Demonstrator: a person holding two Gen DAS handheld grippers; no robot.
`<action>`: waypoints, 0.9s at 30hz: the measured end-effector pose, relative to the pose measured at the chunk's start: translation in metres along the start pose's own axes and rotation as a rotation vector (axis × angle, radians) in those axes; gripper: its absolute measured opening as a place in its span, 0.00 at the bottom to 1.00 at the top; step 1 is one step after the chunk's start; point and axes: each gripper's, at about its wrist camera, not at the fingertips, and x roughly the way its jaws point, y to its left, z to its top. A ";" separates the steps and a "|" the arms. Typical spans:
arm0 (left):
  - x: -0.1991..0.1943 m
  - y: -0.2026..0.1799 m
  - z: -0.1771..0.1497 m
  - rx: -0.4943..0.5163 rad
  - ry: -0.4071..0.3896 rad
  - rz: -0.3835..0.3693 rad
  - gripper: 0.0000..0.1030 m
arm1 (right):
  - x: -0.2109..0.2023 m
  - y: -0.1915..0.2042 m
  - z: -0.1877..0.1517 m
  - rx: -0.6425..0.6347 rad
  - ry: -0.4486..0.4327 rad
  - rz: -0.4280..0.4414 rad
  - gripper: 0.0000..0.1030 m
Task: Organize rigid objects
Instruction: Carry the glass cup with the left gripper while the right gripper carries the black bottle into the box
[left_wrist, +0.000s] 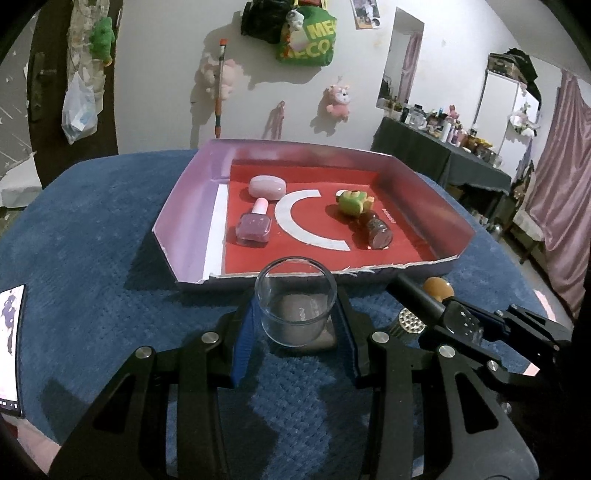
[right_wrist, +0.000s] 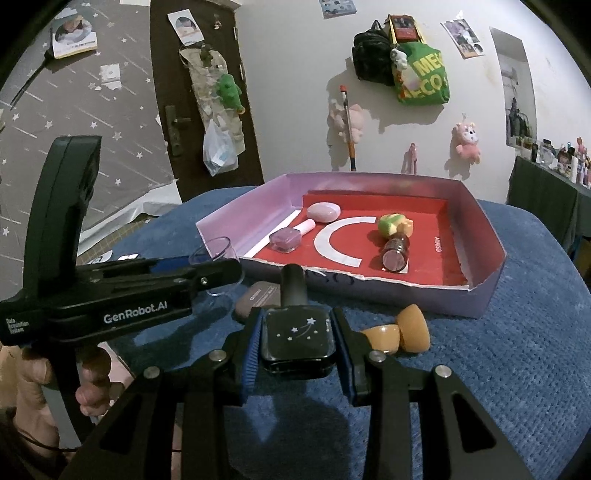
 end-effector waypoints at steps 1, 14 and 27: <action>0.000 0.000 0.001 -0.001 -0.001 -0.002 0.36 | 0.001 -0.001 0.001 0.000 0.000 -0.001 0.37; 0.007 -0.001 0.021 0.005 -0.009 -0.011 0.36 | 0.005 -0.008 0.019 -0.002 0.005 0.000 0.37; 0.029 0.009 0.042 -0.019 0.030 -0.019 0.36 | 0.020 -0.024 0.050 0.019 0.036 -0.008 0.37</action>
